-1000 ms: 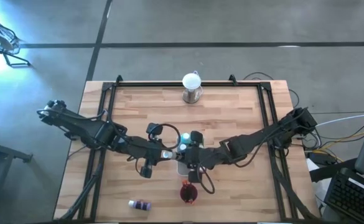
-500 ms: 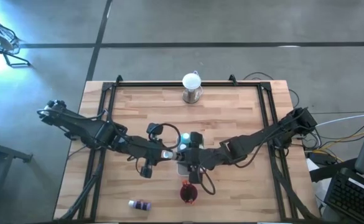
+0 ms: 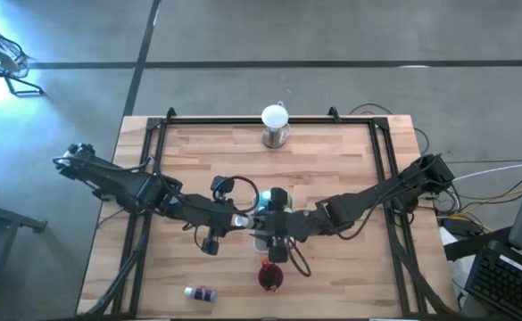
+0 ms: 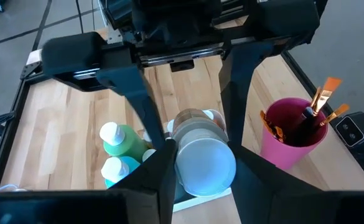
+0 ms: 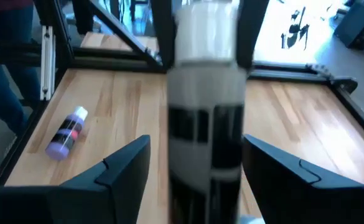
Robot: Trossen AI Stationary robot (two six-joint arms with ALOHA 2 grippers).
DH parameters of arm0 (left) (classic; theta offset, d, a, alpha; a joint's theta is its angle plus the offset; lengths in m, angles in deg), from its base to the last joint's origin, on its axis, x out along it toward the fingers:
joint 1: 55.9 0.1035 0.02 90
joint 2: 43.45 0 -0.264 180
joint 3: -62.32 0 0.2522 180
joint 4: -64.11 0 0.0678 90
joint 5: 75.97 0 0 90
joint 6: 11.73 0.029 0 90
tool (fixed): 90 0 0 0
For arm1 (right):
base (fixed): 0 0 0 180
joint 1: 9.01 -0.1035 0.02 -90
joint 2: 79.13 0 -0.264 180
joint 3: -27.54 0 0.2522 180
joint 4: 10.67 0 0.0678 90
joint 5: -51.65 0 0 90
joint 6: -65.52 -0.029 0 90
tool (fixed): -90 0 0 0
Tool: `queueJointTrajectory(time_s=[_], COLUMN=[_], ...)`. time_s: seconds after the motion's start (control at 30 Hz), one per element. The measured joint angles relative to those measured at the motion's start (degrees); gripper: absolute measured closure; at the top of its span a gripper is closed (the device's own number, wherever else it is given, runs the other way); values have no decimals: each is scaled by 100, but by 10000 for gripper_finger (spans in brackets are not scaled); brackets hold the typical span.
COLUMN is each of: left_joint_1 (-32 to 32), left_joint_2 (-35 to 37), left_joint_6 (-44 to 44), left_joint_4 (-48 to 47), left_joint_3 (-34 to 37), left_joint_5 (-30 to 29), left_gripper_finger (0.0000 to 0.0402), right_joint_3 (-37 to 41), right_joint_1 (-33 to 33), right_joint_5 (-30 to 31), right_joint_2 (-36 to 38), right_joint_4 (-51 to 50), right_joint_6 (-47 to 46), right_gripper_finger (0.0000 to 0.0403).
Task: Pick & Place Paint Supplies
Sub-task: Put the gray paint bottle into the white bin
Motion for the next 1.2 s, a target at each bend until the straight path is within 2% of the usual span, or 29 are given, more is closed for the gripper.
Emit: queueJointTrajectory(time_s=[0.2,0.77,0.93,1.2], left_joint_1=[-2,-2,-2,-2], left_joint_2=[0,4,13,13], left_joint_6=[1,79,73,54], left_joint_4=[12,84,102,99], left_joint_3=[-1,-7,-7,-7], left_joint_5=[0,-24,-22,4], left_gripper_finger=[277,276,276,276], right_joint_3=[0,-48,-94,-94], right_joint_1=[63,114,114,117], right_joint_5=[50,-19,-18,-104], right_joint_2=[-4,-9,-11,-11], right_joint_4=[128,119,105,108], right_joint_6=[73,206,245,204], right_gripper_finger=[170,275,280,261])
